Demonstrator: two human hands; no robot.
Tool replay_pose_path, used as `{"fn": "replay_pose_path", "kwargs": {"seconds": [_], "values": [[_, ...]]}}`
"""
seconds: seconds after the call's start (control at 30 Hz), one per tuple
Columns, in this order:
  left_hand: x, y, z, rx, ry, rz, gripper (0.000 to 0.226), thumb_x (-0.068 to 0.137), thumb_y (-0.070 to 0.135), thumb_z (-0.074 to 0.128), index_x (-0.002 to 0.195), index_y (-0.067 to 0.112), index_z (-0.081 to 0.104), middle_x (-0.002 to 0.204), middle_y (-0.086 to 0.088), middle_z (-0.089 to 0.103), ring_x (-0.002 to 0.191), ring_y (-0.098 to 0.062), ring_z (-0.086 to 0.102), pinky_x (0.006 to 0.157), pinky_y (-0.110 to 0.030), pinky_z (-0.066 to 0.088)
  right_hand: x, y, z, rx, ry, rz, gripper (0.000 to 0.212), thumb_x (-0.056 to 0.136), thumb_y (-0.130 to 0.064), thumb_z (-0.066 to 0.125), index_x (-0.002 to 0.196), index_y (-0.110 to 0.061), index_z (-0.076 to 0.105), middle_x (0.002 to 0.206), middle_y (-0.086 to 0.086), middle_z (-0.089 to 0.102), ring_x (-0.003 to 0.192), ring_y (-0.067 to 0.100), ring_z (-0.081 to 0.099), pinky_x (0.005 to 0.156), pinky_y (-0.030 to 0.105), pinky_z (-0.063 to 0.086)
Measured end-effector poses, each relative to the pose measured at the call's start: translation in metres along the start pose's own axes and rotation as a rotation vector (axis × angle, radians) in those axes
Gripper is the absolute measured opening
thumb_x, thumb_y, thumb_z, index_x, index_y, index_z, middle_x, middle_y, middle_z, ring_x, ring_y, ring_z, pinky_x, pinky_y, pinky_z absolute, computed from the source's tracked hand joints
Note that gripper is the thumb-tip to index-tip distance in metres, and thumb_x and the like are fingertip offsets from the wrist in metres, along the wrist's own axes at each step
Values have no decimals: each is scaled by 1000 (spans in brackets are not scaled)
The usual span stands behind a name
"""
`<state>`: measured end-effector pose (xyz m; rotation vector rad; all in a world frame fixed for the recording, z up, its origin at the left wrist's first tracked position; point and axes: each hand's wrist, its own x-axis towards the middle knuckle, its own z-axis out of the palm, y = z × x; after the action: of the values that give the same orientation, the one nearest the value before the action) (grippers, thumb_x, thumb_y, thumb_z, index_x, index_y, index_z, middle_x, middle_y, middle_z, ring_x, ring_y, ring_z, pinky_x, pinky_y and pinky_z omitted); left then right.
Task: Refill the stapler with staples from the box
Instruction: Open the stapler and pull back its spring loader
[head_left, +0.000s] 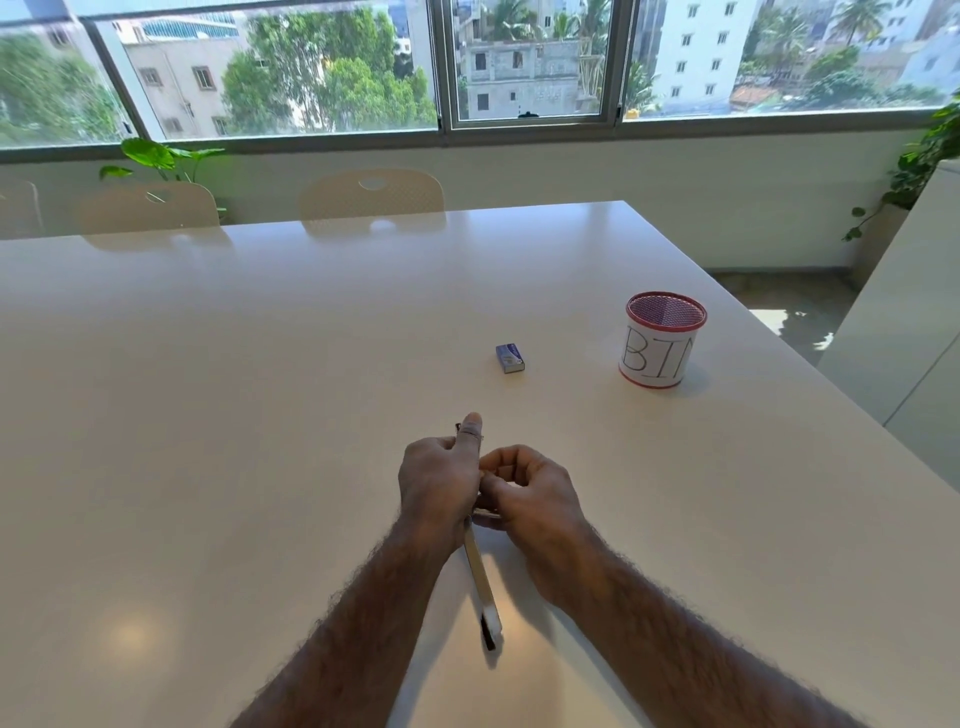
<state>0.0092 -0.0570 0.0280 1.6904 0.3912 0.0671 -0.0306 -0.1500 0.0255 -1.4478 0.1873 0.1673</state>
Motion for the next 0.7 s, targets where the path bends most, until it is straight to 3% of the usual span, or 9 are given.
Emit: {"fn": "replay_pose_path", "kwargs": {"seconds": [0.03,0.1,0.17,0.3,0.37,0.5,0.7], "values": [[1,1,-1,85,13,66,56,89,47,59,47,10,56,41,3,55,45,-25,58,52,-34,52,-2,1,2,60,2,39,7,94,-6,57,98,-5,64,99,17,69,80,21,73,69,31,60],[2,6,-2,314,33,185,63,89,49,57,39,14,43,29,8,40,35,-10,41,44,-22,33,-7,4,6,219,25,132,9,95,-5,56,100,0,61,96,19,70,75,21,73,66,27,58],[3,12,-1,539,56,282,61,89,51,55,42,13,45,33,7,41,36,-8,41,40,-22,26,-11,5,12,387,26,228,11,95,-3,55,100,4,62,88,17,71,68,18,69,62,24,56],[5,22,5,784,46,357,44,85,50,60,63,13,62,54,2,57,53,-14,54,45,-21,31,-20,6,25,652,6,355,17,95,4,50,101,11,65,71,14,71,59,19,67,55,26,57],[6,21,7,808,13,359,41,83,51,62,69,13,67,60,1,63,59,-17,59,50,-21,35,-25,5,28,714,6,384,17,93,4,51,96,11,67,70,16,70,59,21,67,54,27,58],[8,19,2,765,-2,332,43,79,53,65,58,16,63,47,7,56,49,-3,54,44,-18,30,-32,1,30,755,32,421,20,93,4,52,82,8,67,68,18,70,58,24,68,55,31,60],[10,19,-12,639,54,326,54,78,54,67,47,10,58,39,2,52,44,-15,53,44,-25,37,-37,-4,36,801,3,457,22,95,-3,53,84,8,68,71,18,70,65,23,68,63,31,61]]}}
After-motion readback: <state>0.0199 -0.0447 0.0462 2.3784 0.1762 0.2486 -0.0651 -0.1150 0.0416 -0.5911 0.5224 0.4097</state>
